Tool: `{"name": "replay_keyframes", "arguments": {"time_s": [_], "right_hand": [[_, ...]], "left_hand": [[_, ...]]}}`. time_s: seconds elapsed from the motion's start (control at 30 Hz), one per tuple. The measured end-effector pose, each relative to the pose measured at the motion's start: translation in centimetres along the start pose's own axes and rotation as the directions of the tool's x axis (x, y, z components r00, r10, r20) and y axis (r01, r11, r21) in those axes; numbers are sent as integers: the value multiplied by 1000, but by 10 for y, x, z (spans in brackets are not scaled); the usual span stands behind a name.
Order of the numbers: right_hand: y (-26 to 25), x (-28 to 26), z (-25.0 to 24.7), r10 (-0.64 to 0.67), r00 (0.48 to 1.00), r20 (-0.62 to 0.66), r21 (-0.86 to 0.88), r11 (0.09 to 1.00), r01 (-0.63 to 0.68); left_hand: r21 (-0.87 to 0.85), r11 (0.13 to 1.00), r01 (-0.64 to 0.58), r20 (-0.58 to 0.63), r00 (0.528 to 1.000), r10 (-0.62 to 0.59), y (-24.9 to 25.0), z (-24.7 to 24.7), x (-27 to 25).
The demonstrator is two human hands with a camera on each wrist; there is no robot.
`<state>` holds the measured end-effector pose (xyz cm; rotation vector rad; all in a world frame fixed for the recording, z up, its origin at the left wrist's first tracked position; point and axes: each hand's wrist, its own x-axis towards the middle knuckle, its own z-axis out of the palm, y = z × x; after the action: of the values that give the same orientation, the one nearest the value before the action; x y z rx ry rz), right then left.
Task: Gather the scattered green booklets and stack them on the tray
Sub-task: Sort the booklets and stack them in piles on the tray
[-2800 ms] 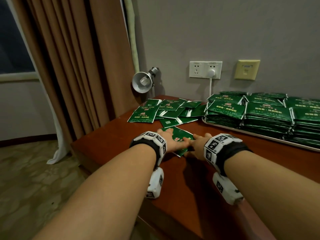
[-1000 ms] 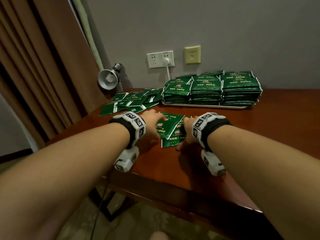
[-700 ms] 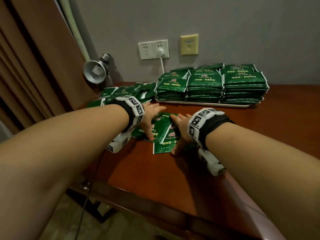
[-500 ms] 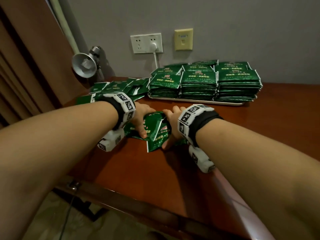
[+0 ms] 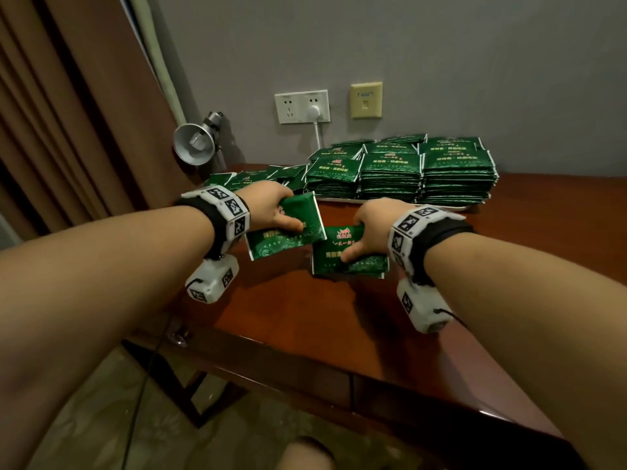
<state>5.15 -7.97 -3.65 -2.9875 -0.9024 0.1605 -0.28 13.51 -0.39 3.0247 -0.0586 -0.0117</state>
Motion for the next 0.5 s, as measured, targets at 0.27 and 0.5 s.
{"name": "replay_keyframes", "arguments": {"time_s": [0.27,0.5], "right_hand": [[18,-10,17,115,984,138,-98,990,-102],[10,-13,27,122,960,251,-197,978,-73]], "left_hand": [[108,994,29,184,982,-49,40,37,3],[219,967,128,219,960,-176,50,69,8]]}}
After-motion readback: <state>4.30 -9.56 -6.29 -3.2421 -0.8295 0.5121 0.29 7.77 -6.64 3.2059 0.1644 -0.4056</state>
